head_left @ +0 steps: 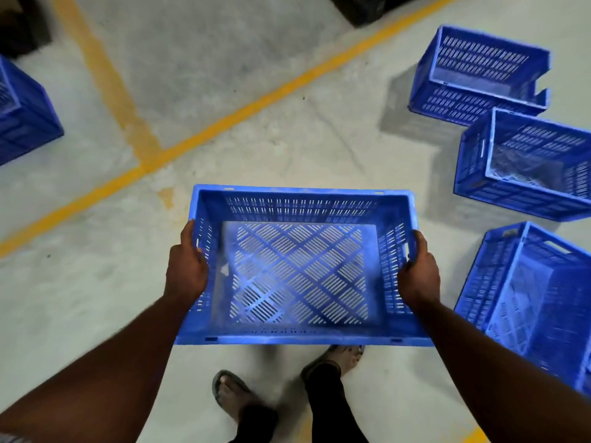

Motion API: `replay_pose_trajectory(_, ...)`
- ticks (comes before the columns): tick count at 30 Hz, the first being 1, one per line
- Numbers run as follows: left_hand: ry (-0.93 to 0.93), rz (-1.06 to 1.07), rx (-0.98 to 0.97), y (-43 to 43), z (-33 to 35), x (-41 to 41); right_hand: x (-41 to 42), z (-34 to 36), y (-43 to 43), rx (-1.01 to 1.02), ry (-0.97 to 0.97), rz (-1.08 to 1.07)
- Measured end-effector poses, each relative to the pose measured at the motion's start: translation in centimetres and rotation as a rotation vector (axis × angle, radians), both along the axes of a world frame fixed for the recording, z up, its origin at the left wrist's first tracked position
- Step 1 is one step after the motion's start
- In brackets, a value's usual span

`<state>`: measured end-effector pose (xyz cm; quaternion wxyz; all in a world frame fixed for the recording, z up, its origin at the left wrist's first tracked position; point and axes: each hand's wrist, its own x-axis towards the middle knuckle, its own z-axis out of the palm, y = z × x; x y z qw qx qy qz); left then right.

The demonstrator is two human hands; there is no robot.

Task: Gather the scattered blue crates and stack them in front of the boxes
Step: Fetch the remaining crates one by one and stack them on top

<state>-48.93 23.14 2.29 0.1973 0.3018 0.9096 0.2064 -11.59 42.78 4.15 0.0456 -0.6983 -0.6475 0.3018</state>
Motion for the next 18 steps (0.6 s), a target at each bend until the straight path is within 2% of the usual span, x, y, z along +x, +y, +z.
replay_pose_trajectory(8,0.008,0.101,0.040,-10.7,1.9,-8.0,-10.2,2.4,-5.9,0.082,0.004,0.129)
replay_pose_trajectory(18,0.046,0.360,0.077,-22.1,7.7,-20.2,-27.1,6.8,-12.1,0.160,0.058,0.314)
